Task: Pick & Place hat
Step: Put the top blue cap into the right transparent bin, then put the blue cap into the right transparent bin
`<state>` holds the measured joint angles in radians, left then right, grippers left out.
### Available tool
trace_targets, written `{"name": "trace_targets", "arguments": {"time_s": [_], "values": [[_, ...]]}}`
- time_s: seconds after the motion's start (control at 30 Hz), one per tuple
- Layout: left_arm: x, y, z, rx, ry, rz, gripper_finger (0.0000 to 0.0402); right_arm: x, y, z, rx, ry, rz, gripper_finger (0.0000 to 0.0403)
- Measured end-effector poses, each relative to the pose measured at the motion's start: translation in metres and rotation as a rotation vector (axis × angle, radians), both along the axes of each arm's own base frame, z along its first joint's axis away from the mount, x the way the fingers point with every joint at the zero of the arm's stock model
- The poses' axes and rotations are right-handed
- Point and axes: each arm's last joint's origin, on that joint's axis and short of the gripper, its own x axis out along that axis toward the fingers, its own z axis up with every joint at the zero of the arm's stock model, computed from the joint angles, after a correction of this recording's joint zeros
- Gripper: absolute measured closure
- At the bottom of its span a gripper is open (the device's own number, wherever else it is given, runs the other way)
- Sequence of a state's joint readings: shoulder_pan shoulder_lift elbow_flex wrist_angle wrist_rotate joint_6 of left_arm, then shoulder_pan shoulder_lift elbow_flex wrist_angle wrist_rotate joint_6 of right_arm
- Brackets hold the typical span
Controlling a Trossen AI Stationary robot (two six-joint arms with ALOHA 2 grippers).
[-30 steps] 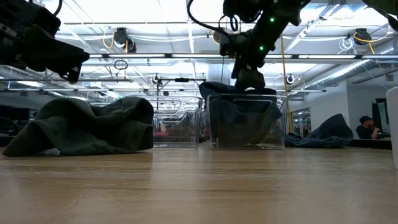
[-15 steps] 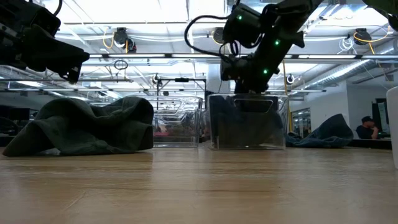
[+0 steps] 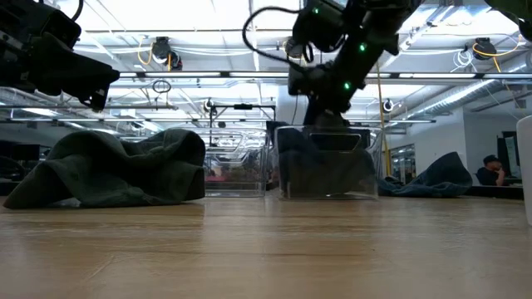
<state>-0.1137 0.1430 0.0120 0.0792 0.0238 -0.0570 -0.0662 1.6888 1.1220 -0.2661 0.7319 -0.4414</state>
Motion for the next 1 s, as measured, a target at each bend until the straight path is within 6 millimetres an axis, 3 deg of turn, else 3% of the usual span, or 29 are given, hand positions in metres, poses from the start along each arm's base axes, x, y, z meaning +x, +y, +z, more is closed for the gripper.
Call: {"name": "trace_targets", "arguments": {"time_s": [0.37, 0.67, 1.0], "values": [[0.0, 0.0, 0.0, 0.0, 0.001, 0.0, 0.0325, 0.006, 0.004, 0.025, 0.012, 0.036, 0.002, 0.0125], [0.0, 0.0, 0.0, 0.0, 0.001, 0.0, 0.0325, 0.0, 0.01, 0.064, 0.037, -0.012, -0.015, 0.0128], [0.0, 0.0, 0.0, 0.0, 0.001, 0.0, 0.0325, -0.038, 0.018, 0.119, 0.119, -0.092, -0.022, 0.0128]]}}
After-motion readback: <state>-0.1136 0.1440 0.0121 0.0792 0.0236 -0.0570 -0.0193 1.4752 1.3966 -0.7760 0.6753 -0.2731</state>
